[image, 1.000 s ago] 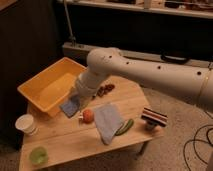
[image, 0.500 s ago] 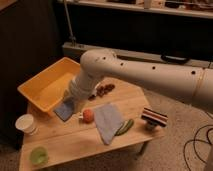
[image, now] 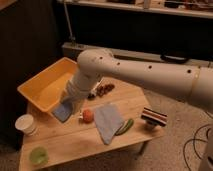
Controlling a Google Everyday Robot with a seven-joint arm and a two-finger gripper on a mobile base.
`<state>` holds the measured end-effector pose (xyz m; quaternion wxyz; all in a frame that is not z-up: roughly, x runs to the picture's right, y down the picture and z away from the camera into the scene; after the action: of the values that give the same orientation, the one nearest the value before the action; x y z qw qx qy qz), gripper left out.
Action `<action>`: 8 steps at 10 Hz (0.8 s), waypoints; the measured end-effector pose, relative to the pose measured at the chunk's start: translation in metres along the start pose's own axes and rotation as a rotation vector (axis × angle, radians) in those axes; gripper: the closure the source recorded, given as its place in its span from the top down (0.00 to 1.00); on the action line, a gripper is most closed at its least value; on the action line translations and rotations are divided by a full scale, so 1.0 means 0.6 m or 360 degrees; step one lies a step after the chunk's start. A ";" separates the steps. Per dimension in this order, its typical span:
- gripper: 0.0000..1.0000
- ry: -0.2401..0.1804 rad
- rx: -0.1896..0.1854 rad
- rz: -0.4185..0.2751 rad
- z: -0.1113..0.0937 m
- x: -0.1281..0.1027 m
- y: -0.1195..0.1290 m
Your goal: Place sponge in plastic cup
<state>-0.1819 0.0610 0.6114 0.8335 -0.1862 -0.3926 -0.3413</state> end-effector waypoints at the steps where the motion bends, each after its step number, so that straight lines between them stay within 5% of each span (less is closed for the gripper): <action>1: 0.00 0.0000 -0.0026 -0.0047 0.013 -0.019 -0.010; 5: 0.00 -0.0031 -0.0204 -0.0319 0.113 -0.144 -0.058; 8: 0.00 -0.0087 -0.0351 -0.0476 0.188 -0.165 -0.069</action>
<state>-0.3165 0.1388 0.6060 0.7371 -0.2253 -0.3985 -0.4971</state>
